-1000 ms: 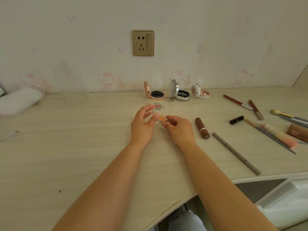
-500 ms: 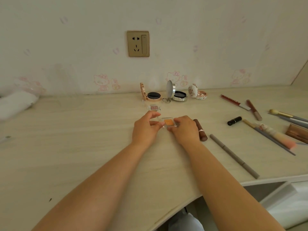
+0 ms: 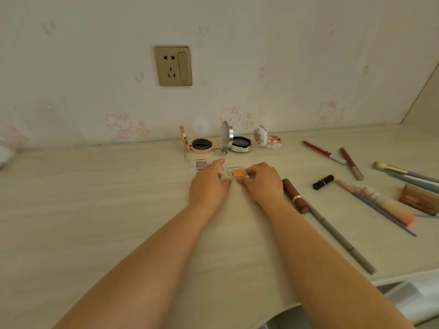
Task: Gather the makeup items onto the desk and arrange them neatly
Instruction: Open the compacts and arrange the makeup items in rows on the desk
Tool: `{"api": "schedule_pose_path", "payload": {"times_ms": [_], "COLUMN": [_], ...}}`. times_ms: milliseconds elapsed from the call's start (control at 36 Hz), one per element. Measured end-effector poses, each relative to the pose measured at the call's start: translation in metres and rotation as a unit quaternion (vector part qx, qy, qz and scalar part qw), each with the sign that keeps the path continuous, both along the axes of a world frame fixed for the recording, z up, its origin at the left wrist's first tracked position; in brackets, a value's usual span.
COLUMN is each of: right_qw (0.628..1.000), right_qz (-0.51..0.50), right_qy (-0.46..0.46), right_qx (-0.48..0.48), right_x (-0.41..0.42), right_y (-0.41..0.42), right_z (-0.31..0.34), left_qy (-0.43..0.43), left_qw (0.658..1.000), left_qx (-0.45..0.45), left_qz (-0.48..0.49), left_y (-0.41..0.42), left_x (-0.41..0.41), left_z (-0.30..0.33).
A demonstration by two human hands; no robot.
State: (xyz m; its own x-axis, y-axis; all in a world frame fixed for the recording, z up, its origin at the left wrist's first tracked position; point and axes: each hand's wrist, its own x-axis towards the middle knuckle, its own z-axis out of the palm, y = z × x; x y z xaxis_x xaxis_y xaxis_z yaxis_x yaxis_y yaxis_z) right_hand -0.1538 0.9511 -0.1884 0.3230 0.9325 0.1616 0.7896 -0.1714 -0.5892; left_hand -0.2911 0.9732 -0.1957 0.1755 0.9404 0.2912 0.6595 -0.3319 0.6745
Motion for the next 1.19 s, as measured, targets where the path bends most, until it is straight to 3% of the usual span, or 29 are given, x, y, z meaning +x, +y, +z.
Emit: {"api": "schedule_pose_path", "payload": {"times_ms": [222,833,1083,1194], "right_qw": [1.000,0.997,0.998,0.998], "right_qz": [-0.018,-0.045,-0.042,-0.031], "right_qy": [-0.009,-0.069,-0.044,-0.050], "right_qx": [0.000,-0.002,0.011,0.010], "right_x": [0.011,0.008,0.007,0.003], "right_y": [0.023,0.033,0.028,0.015], "right_z": [-0.003,-0.007,-0.006,-0.005], "left_qy": [0.048,0.039,0.054,0.006], "left_qw": [0.999,0.998,0.998,0.998], "left_qx": [-0.005,-0.047,-0.008,0.028], "left_qz": [-0.013,0.019,0.028,0.055], "left_y": [0.019,0.024,0.011,0.001], "left_x": [0.013,0.012,0.015,0.015], "left_z": [-0.003,-0.003,0.007,0.010]}}
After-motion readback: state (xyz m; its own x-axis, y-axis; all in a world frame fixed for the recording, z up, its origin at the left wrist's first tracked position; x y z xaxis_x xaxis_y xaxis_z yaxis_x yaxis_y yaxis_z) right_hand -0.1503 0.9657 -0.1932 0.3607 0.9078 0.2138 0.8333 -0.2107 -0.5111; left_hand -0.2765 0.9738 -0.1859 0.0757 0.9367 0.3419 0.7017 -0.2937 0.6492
